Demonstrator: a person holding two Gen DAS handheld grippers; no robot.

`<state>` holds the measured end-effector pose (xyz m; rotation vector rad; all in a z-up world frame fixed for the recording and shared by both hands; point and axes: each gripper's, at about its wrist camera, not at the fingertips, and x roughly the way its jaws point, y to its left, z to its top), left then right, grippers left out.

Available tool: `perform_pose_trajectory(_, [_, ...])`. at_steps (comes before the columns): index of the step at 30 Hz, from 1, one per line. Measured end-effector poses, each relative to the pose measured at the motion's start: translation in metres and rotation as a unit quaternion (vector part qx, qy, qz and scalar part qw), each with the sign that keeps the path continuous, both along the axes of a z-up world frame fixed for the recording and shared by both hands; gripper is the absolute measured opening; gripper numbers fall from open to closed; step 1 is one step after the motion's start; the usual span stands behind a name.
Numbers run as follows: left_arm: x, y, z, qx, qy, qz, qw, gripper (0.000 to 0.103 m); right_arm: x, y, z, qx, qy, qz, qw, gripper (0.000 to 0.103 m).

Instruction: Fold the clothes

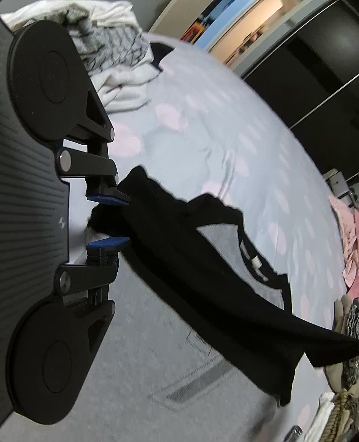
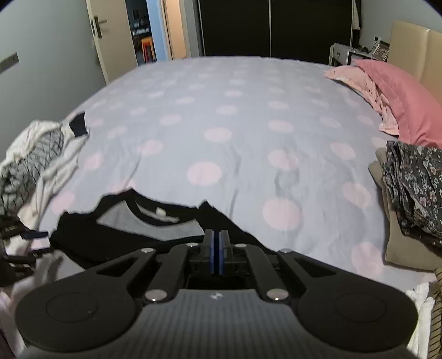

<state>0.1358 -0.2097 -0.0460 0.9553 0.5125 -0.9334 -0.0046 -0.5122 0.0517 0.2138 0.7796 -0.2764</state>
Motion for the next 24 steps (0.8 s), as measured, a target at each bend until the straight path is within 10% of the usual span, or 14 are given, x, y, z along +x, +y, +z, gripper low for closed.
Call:
perform_pose_trajectory(8, [-0.026, -0.023, -0.012, 0.012, -0.052, -0.06, 0.9968, 0.023, 0.0, 0.002, 0.01, -0.005, -0.015, 0.003, 1.0, 0.004])
perform_pose_trajectory(14, [0.001, -0.029, 0.007, -0.043, 0.022, 0.001, 0.9988, 0.0, -0.004, 0.0, 0.011, -0.017, -0.008, -0.006, 1.0, 0.004])
perform_pose_trajectory(24, [0.067, 0.004, 0.061, -0.183, 0.235, 0.113, 0.9479, 0.0, -0.003, -0.02, -0.01, -0.018, 0.069, -0.048, 0.996, 0.004])
